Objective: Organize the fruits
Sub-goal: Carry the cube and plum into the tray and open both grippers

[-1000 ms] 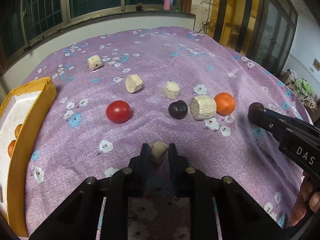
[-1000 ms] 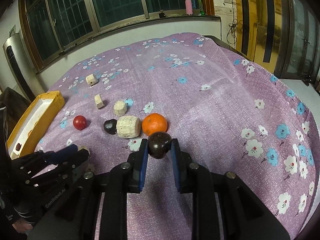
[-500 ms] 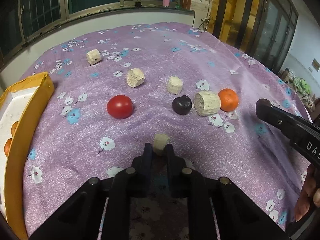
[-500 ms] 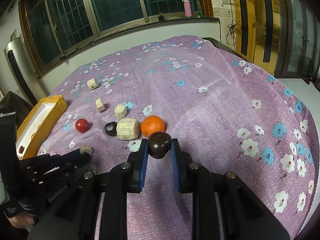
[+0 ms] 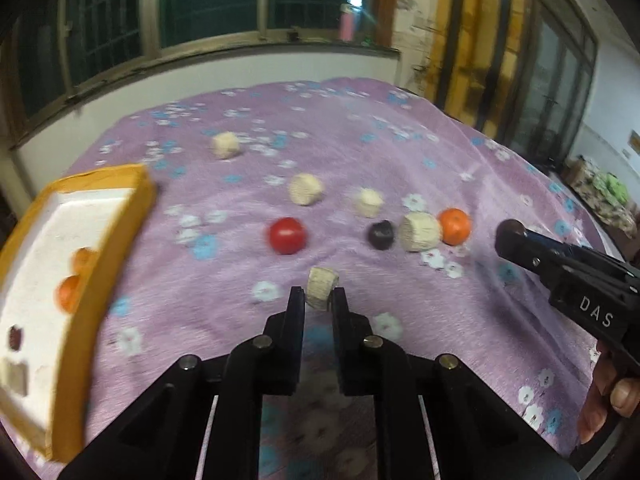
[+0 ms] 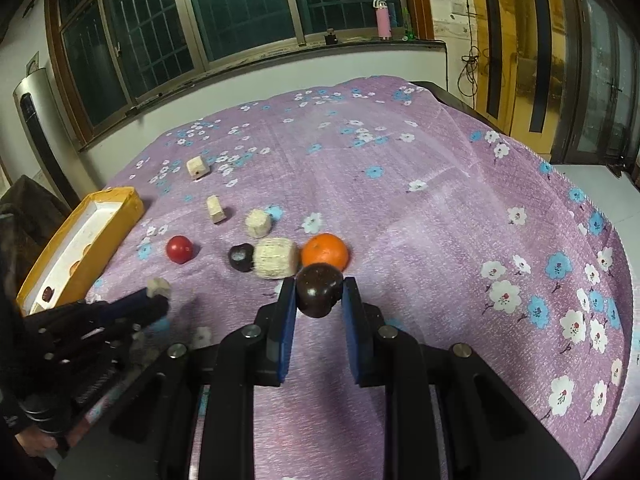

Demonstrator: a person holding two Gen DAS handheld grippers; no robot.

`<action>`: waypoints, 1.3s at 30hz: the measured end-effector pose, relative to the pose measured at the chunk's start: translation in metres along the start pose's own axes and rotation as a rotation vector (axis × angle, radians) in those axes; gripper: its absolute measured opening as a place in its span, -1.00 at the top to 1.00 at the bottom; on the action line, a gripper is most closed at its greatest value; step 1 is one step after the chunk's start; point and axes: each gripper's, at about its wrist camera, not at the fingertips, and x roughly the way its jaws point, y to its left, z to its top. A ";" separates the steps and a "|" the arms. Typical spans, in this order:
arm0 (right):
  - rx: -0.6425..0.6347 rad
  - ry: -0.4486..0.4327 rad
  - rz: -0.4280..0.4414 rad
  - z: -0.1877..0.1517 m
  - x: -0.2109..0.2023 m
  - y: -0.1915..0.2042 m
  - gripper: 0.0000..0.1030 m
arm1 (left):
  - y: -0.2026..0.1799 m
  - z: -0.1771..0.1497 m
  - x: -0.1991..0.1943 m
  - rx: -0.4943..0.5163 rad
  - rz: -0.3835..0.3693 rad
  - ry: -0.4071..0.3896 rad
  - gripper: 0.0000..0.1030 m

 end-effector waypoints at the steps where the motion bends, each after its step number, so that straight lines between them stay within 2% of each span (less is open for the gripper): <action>1: -0.005 -0.001 0.003 0.000 -0.001 0.003 0.54 | 0.005 -0.001 -0.005 -0.013 0.018 -0.001 0.78; 7: -0.064 0.001 0.029 0.000 -0.010 0.040 0.54 | 0.045 -0.009 -0.032 -0.088 0.128 -0.013 0.78; 19: -0.196 -0.019 0.093 0.003 -0.029 0.134 0.53 | 0.128 -0.024 -0.082 -0.212 0.251 -0.051 0.78; 32: -0.274 -0.030 0.203 0.016 -0.019 0.221 0.53 | 0.218 -0.035 -0.101 -0.334 0.359 -0.064 0.78; 39: -0.306 -0.013 0.250 0.022 0.004 0.262 0.53 | 0.239 -0.036 -0.092 -0.356 0.401 -0.048 0.78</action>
